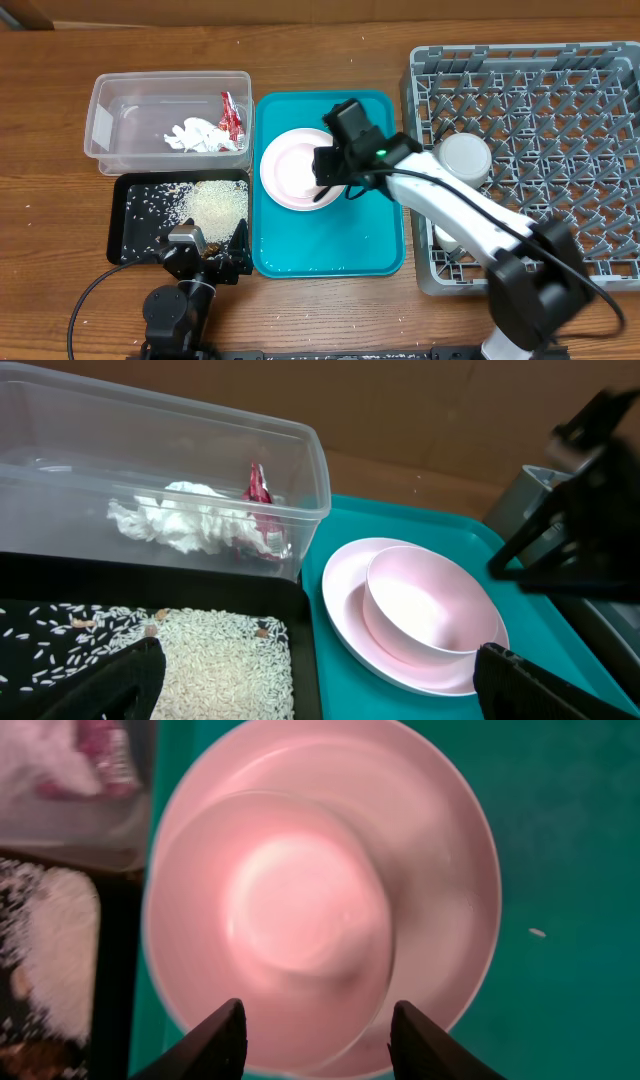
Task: Sort waste into correct bins and load items into the dishwasher
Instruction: 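Reach the right gripper to the pink bowl and grasp its rim, then carry the pink bowl into the rack and set it down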
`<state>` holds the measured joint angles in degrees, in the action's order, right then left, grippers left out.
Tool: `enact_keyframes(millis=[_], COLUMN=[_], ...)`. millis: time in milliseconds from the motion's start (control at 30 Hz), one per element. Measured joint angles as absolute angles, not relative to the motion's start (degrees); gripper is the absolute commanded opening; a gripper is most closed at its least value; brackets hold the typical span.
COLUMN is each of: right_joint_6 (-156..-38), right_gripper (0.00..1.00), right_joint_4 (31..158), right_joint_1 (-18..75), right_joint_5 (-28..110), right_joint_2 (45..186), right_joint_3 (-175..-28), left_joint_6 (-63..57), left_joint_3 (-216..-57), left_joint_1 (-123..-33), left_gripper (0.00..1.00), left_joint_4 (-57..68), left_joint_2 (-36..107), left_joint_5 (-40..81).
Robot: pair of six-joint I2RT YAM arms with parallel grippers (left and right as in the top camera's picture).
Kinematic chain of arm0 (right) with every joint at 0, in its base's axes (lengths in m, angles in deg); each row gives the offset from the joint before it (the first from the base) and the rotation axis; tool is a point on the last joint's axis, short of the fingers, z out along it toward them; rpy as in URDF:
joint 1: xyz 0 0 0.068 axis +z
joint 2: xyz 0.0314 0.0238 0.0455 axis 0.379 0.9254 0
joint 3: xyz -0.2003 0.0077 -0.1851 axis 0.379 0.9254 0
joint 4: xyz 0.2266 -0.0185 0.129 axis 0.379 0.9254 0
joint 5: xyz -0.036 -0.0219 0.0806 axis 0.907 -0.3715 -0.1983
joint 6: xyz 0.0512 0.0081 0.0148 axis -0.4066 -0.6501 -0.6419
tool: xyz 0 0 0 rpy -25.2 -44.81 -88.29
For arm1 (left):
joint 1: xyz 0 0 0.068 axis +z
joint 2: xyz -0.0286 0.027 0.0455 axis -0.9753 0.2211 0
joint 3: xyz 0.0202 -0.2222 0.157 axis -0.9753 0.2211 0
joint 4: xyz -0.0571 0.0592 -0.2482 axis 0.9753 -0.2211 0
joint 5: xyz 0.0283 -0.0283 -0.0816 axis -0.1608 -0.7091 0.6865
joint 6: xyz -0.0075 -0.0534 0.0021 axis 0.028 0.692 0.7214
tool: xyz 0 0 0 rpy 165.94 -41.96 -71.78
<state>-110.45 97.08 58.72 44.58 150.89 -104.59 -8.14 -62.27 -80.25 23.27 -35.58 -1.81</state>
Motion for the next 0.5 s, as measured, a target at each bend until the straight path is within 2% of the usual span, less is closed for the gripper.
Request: enact_keyframes(millis=[100, 200, 333, 500], right_joint_6=[-114.39, -115.9, -116.44, -116.03], right_gripper=[0.18, 0.04, 0.04, 0.04], right_joint_4=[95.47, 94.85, 96.38, 104.14], right_joint_1=[58.39, 58.09, 57.89, 56.25], right_joint_5=[46.65, 46.81, 47.29, 58.32], right_joint_2=[155.63, 157.7, 157.14, 144.13], right_joint_3=[-104.37, -103.98, -103.89, -103.72], left_joint_6=[-8.14, -8.14, -8.14, -8.14], left_joint_3=[-62.27, -62.27, -62.25, -62.25], left_joint_1=[-80.25, -80.25, -80.25, -80.25], left_gripper=[1.0, 1.0, 1.0, 1.0], left_joint_4=[23.27, 23.27, 23.29, 23.38], left_joint_2=[-35.58, -35.58, -35.58, -35.58], left_joint_5=[-1.81, -1.81, -1.81, -1.83])
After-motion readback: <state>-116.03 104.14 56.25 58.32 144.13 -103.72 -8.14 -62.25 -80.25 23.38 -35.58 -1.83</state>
